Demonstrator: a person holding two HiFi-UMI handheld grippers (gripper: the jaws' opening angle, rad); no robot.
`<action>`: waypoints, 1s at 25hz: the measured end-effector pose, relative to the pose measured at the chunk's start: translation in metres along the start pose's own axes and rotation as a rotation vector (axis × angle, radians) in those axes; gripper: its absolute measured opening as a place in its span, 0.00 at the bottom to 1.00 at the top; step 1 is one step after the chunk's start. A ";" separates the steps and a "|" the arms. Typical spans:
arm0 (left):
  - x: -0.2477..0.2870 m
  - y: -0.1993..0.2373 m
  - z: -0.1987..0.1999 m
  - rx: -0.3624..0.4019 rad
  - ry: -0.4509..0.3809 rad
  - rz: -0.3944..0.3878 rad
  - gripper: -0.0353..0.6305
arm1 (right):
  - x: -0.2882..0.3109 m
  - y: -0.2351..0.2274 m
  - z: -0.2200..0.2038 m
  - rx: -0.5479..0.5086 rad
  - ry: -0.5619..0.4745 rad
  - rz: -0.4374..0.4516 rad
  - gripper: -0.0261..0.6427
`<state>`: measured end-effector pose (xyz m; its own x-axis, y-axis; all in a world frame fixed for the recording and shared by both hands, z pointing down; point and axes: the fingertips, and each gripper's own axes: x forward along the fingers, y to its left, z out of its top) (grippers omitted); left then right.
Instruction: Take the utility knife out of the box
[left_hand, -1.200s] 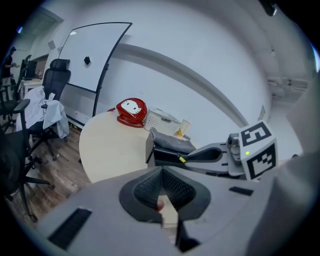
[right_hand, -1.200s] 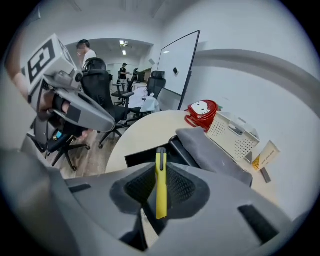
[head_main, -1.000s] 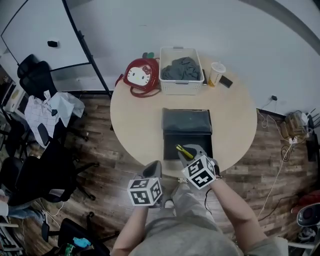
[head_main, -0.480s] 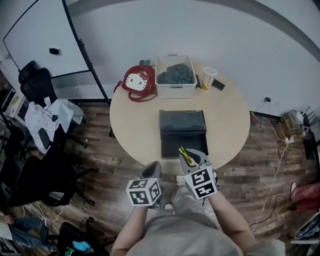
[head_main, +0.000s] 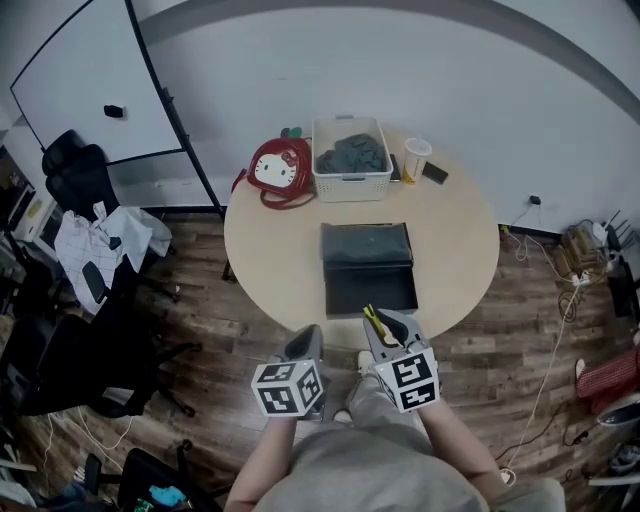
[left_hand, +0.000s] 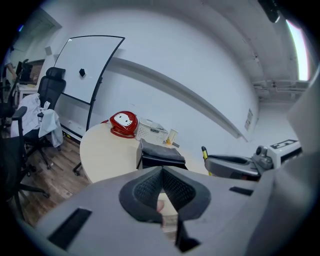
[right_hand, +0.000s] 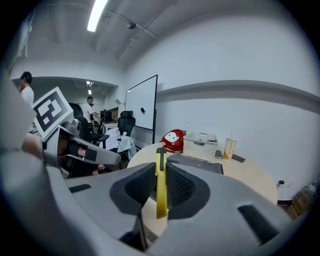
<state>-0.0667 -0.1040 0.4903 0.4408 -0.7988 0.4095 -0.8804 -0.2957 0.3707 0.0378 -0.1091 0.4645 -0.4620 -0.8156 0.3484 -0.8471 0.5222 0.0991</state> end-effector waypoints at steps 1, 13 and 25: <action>-0.002 -0.001 0.000 0.001 -0.004 0.000 0.06 | -0.003 0.000 0.000 0.006 -0.006 -0.004 0.12; -0.007 -0.006 0.001 0.007 -0.016 -0.010 0.06 | -0.013 -0.001 0.002 0.055 -0.030 -0.025 0.12; -0.004 -0.005 -0.003 -0.007 -0.012 -0.013 0.06 | -0.013 -0.002 0.007 0.081 -0.053 -0.023 0.12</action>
<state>-0.0641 -0.0977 0.4889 0.4504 -0.8010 0.3944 -0.8731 -0.3029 0.3819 0.0439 -0.1014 0.4534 -0.4533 -0.8403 0.2972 -0.8751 0.4829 0.0306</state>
